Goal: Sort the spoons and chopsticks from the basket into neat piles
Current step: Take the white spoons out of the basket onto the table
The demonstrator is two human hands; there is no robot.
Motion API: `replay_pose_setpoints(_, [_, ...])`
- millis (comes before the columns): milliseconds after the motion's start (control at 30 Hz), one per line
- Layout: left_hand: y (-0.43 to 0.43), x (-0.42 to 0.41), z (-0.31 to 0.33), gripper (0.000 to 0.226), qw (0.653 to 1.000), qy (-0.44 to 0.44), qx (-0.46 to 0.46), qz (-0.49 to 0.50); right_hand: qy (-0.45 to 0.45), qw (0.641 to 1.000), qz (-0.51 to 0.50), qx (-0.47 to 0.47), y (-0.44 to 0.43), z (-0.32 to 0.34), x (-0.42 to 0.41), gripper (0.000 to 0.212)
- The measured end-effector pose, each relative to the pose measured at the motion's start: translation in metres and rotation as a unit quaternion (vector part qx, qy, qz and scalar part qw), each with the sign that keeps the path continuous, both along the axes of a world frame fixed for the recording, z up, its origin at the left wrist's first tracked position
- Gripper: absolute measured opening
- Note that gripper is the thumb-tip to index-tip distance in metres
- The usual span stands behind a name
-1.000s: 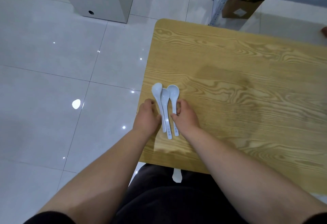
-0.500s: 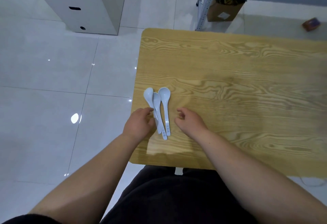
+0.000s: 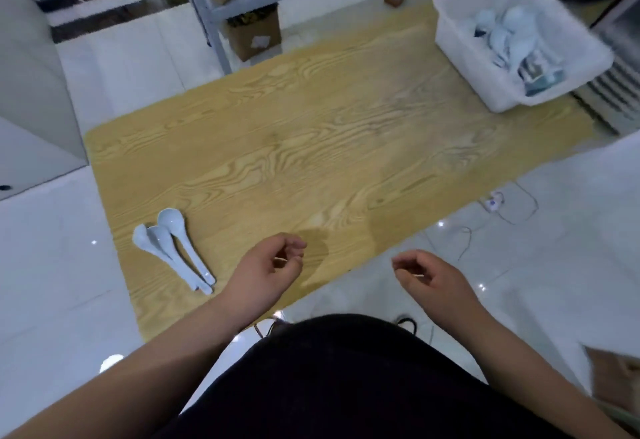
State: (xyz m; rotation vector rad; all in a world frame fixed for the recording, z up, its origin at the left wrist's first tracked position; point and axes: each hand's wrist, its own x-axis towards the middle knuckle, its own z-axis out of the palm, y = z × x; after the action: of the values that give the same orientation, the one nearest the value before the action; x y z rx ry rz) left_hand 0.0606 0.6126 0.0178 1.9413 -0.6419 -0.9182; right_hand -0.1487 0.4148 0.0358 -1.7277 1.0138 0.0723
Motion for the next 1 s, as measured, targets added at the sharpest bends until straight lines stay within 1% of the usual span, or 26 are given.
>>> replay_pose_setpoints(133, [-0.096, -0.055, 0.014, 0.028, 0.998, -0.024, -0.015, -0.048, -0.019, 0.999, -0.041, -0.003, -0.057, 0.003, -0.081, 0.015])
replay_pose_setpoints(267, [-0.184, -0.120, 0.019, 0.020, 0.998, -0.015, -0.015, -0.060, -0.030, 0.996, -0.079, -0.006, -0.123, -0.004, -0.153, 0.014])
replay_pose_setpoints(433, [-0.263, -0.179, 0.022, 0.024, 0.994, -0.023, -0.004, -0.105, -0.036, 0.995, -0.091, -0.014, -0.196, 0.000, -0.208, 0.012])
replay_pose_setpoints(600, [-0.310, -0.202, 0.026, 0.018, 0.994, -0.010, 0.013, -0.111, -0.051, 0.992, -0.118, -0.018, -0.265, 0.006, -0.209, 0.012])
replay_pose_setpoints(800, [-0.367, -0.188, 0.018, 0.022, 0.994, 0.014, 0.008, -0.107, -0.035, 0.995, -0.078, -0.044, -0.350, 0.008, -0.177, 0.011])
replay_pose_setpoints(933, [-0.423, -0.168, 0.013, 0.024, 0.993, 0.039, -0.009, -0.109, 0.003, 0.997, -0.044, -0.059, -0.398, 0.012, -0.159, 0.010])
replay_pose_setpoints(1000, [-0.452, -0.154, 0.011, 0.025, 0.994, 0.035, -0.018, -0.106, 0.017, 0.997, -0.035, -0.063, -0.419, 0.013, -0.154, 0.009])
